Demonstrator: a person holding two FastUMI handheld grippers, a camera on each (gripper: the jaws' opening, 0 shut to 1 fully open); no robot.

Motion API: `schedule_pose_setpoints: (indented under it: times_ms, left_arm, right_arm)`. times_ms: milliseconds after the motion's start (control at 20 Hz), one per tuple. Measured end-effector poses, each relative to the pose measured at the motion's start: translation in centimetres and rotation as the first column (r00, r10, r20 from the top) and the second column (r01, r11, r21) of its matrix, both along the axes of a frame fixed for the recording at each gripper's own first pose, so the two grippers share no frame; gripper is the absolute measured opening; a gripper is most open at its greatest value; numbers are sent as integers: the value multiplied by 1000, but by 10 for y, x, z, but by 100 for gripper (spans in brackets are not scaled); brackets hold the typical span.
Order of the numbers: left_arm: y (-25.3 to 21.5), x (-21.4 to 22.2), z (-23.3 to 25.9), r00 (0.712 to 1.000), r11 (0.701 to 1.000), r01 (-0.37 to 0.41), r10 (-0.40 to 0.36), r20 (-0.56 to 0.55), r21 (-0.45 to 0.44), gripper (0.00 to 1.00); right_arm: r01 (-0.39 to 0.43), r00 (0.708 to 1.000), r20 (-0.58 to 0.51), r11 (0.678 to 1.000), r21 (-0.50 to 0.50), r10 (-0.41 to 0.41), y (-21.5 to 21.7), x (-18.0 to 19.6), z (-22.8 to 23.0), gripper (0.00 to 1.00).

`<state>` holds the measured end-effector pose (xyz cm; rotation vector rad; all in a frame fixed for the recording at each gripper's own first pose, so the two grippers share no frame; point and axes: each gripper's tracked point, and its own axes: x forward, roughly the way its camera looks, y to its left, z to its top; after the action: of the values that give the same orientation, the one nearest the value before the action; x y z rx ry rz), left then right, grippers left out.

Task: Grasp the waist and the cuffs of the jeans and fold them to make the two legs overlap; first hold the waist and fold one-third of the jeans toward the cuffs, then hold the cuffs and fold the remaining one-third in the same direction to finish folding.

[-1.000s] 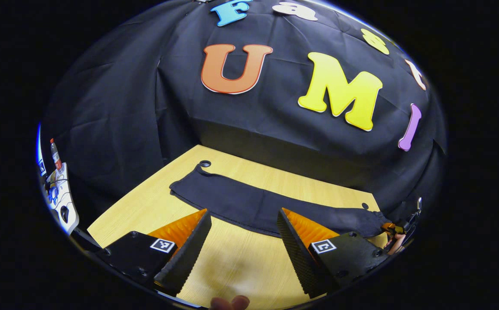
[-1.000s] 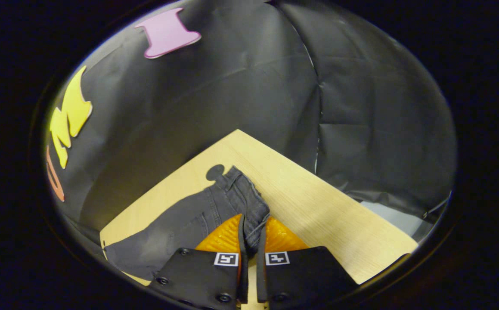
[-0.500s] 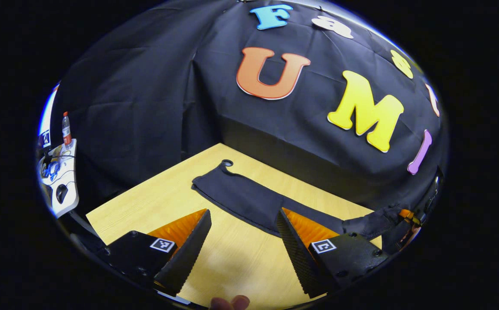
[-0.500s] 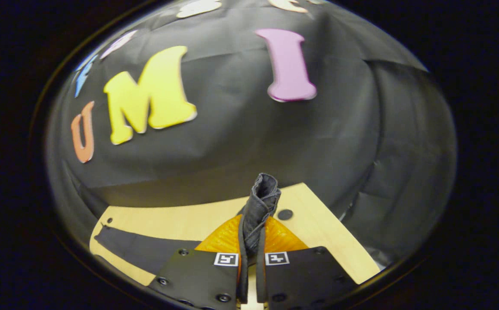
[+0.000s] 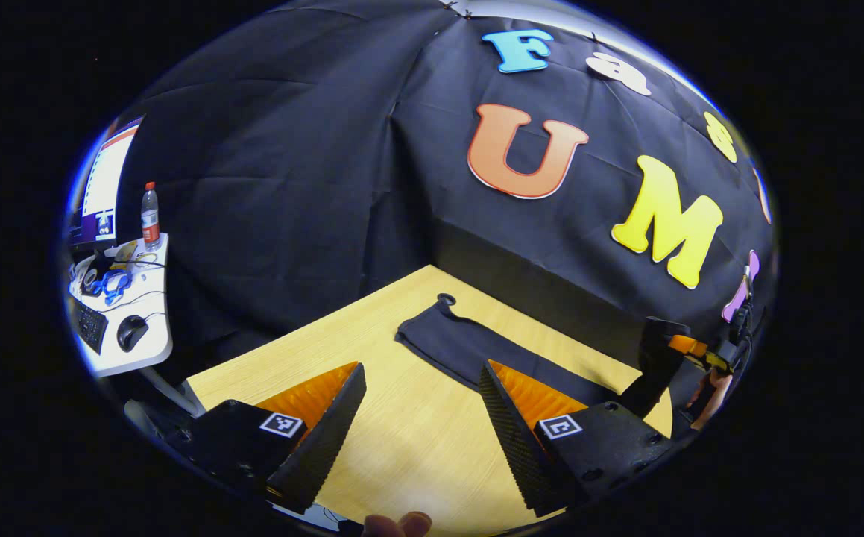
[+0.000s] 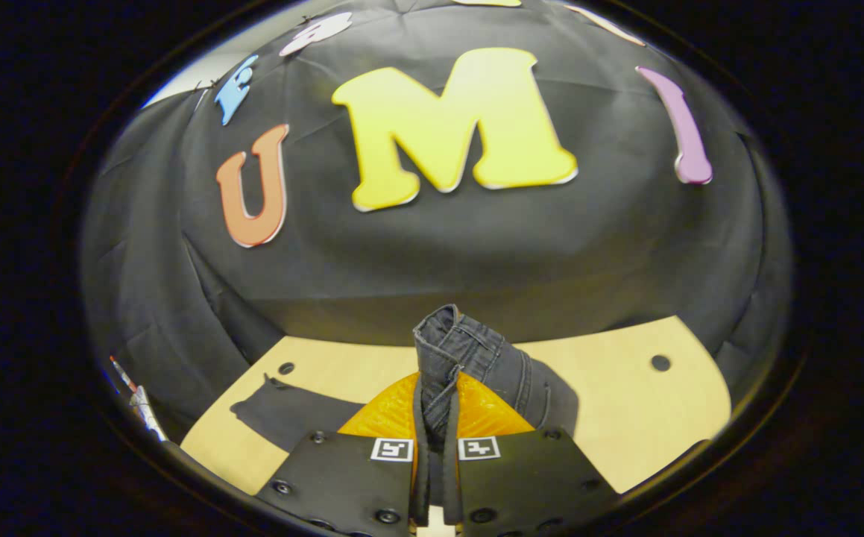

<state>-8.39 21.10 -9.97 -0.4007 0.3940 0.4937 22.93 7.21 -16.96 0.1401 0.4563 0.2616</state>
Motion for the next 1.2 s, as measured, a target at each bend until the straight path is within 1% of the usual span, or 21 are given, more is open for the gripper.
schedule_pose_setpoints:
  times_ms: [100, 150, 300, 350, 400, 500, 550, 600, 700, 750, 800, 850, 950, 1100, 1150, 1200]
  left_arm:
    - [21, -19, -2, 999, 1000, -27, 27, -19, 9, 100]
    - [32, -29, -3, 999, 999, -45, 46, -27, 16, 99]
    - [53, -50, -3, 995, 996, -84, 85, -44, 25, 100]
    - [60, -54, -5, 994, 995, -95, 96, -47, 23, 100]
    - [63, -58, -6, 994, 995, -101, 102, -49, 17, 100]
    - [67, -59, -10, 992, 994, -113, 112, -48, -2, 99]
    - [68, -58, -11, 993, 993, -114, 114, -44, -16, 100]
    - [67, -55, -12, 993, 993, -112, 111, -41, -31, 99]
    - [65, -47, -15, 995, 994, -95, 93, -30, -63, 99]
    - [65, -43, -14, 996, 993, -88, 87, -25, -73, 99]
    - [64, -38, -14, 997, 993, -78, 77, -24, -84, 99]
    - [65, -35, -13, 997, 993, -72, 70, -22, -90, 99]
    - [68, -27, -10, 998, 994, -58, 57, -14, -92, 99]
    - [67, -9, -7, 1000, 994, -27, 28, 8, -110, 99]
    - [66, -2, -9, 1000, 992, -16, 18, 15, -127, 99]
    - [66, 7, -12, 1000, 989, -9, 13, 23, -146, 99]
  right_arm:
    - [-42, 998, -42, 999, -13, 42, 48, -2, -36, 8]
    - [-58, 996, -66, 998, -33, 56, 67, -4, -56, 8]
    - [-95, 987, -140, 990, -100, 81, 105, -6, -118, 7]
    - [-105, 984, -157, 986, -127, 85, 113, -9, -135, 8]
    - [-118, 981, -171, 981, -154, 91, 120, -12, -148, 12]
    - [-151, 974, -197, 968, -202, 110, 125, -20, -169, 7]
    - [-168, 971, -205, 960, -225, 122, 126, -24, -177, 7]
    - [-177, 970, -205, 953, -246, 128, 124, -22, -181, 3]
    - [-201, 967, -209, 945, -260, 148, 125, -22, -182, 12]
    - [-227, 960, -220, 943, -243, 175, 127, -24, -184, 15]
    - [-250, 953, -232, 939, -235, 195, 130, -26, -186, 22]
    - [-280, 943, -243, 935, -219, 226, 134, -31, -185, 27]
    - [-328, 928, -247, 928, -177, 280, 145, -43, -183, 51]
    - [-325, 932, -216, 935, -140, 291, 150, -53, -161, 87]
    - [-320, 935, -205, 938, -130, 291, 147, -56, -153, 87]
    - [-318, 937, -192, 940, -122, 292, 143, -61, -137, 89]
